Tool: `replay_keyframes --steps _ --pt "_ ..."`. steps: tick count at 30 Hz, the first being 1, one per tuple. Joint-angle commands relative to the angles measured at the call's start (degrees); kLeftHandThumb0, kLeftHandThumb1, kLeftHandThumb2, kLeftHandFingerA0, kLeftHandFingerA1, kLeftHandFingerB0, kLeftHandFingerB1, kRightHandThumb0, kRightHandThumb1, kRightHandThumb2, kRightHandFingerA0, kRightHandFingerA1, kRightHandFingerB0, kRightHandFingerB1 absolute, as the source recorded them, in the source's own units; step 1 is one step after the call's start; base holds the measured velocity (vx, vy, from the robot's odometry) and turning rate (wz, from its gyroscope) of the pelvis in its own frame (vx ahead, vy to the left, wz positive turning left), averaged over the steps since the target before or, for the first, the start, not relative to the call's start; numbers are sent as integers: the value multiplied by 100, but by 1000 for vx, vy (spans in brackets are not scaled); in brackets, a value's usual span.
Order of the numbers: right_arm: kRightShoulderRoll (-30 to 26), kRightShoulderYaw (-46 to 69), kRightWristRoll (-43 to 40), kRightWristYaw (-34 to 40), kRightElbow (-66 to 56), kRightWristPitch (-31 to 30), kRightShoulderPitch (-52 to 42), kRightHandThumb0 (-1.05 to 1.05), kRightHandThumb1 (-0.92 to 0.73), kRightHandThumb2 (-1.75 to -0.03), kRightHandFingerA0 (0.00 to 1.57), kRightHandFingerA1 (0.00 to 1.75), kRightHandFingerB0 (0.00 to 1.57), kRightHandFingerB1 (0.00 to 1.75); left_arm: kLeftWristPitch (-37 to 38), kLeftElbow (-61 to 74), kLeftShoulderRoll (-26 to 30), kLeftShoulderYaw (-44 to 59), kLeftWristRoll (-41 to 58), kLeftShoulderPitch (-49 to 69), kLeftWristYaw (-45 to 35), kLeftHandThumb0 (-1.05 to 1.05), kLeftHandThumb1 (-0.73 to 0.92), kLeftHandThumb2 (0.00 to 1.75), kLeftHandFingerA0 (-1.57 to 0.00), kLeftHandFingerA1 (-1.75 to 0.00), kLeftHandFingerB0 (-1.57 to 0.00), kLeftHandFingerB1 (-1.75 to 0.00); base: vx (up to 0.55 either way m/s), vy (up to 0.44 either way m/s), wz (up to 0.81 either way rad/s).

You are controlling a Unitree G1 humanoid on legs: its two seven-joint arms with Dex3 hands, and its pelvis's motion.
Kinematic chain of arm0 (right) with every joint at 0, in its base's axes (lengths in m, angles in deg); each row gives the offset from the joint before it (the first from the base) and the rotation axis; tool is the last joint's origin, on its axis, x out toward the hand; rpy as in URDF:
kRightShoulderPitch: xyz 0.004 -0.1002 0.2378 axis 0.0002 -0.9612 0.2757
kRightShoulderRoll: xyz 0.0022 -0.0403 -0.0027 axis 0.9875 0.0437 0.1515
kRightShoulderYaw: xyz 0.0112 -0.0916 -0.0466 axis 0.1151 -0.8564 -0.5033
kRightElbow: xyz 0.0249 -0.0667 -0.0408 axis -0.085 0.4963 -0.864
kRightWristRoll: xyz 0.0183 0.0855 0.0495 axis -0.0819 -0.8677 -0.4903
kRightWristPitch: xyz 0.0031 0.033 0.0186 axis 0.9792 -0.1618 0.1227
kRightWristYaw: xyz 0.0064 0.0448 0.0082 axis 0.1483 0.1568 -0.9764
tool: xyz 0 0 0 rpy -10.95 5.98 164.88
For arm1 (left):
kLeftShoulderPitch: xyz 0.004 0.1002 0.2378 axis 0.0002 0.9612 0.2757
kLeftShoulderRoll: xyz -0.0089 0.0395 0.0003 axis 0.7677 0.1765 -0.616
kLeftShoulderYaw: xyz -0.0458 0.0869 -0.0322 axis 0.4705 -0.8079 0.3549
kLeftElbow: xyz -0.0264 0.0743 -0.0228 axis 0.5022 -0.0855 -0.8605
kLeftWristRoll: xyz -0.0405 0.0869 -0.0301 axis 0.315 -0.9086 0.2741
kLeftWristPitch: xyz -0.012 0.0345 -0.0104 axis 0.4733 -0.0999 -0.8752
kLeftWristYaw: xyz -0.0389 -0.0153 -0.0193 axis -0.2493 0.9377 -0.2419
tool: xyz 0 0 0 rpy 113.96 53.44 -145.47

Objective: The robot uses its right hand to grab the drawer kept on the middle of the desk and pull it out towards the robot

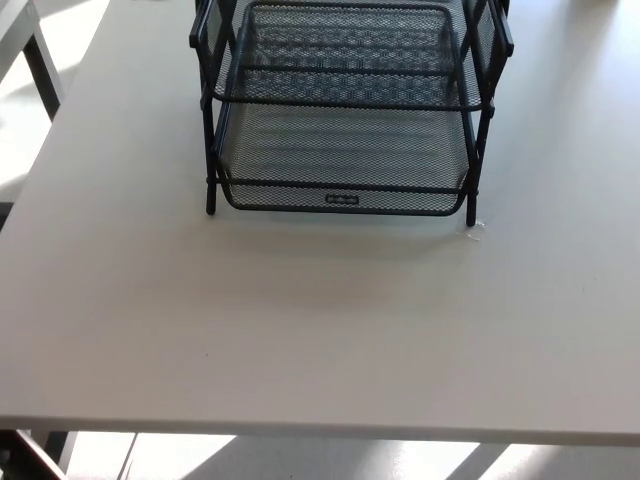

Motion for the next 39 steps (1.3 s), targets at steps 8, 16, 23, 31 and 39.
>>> replay_keyframes --steps 8,16,23,31,39 --pt "-1509 -286 455 -849 -51 -574 149 -68 -65 -60 42 54 40 35 1092 1146 980 77 -344 400 -356 -28 55 57 -80 -88 -81 -57 0 0 0" --pt "-1970 -241 406 -657 -192 -1234 81 -69 -50 -94 36 81 49 60 1089 1197 1032 129 -408 453 -369 -28 55 57 -79 -84 -81 -56 0 0 0" --pt "-2570 1179 -337 -961 -1884 -2573 -441 -70 -46 -56 50 87 57 44 1258 1043 1034 116 -376 391 -333 -28 55 56 -81 -87 -82 -57 0 0 0" --pt "-2659 2361 -89 -659 -2923 -1950 -590 -64 -44 -83 94 105 30 45 1206 1123 1025 131 -386 438 -344 -29 55 57 -80 -86 -82 -57 0 0 0" --pt "-2279 3076 596 76 -5177 -1943 -312 -80 -64 -59 29 97 27 53 1207 1108 1001 138 -384 434 -331 -28 55 56 -81 -87 -82 -56 0 0 0"
